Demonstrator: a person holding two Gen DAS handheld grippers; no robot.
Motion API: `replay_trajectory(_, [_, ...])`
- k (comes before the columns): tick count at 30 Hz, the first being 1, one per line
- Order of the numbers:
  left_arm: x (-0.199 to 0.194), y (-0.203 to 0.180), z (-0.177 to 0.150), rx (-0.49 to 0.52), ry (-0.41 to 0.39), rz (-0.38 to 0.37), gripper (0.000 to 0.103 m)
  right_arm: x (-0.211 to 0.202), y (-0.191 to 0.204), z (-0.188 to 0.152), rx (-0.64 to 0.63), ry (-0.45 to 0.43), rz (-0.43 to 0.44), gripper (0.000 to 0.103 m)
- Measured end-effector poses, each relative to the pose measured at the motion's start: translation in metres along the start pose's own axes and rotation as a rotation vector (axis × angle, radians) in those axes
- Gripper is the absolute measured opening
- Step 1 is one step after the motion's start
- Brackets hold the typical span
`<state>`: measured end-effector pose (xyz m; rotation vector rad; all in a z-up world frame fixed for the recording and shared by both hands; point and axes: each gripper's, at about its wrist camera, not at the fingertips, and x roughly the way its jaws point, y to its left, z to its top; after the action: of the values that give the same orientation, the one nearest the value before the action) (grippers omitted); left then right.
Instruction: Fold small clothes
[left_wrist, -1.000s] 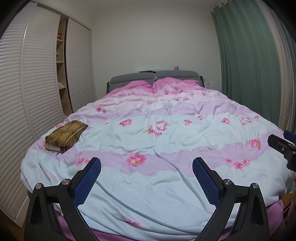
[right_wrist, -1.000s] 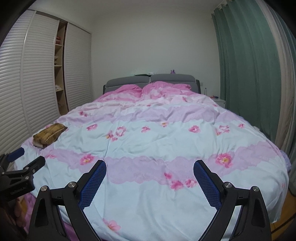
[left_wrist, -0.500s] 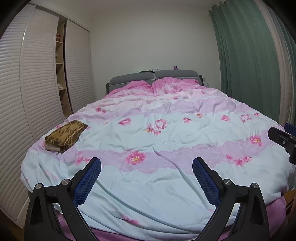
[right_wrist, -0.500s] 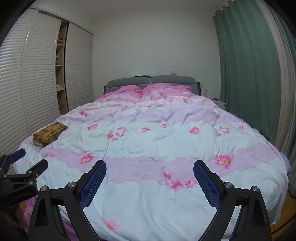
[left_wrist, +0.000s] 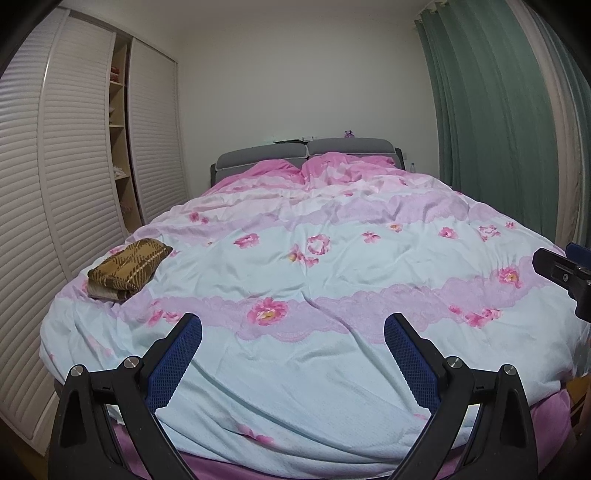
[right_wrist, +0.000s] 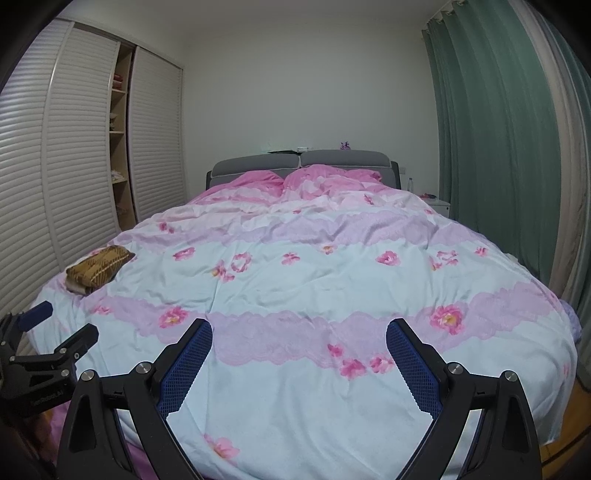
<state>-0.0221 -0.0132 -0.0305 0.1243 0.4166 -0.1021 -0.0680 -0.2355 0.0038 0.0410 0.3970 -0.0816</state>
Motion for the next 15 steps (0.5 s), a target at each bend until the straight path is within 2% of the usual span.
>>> replay_trajectory(15, [-0.0006,-0.0011,0.0001,0.002,-0.008,0.0,0.101,-0.0001,-0.0022,0.0023,0.004,-0.002,0.005,0.096])
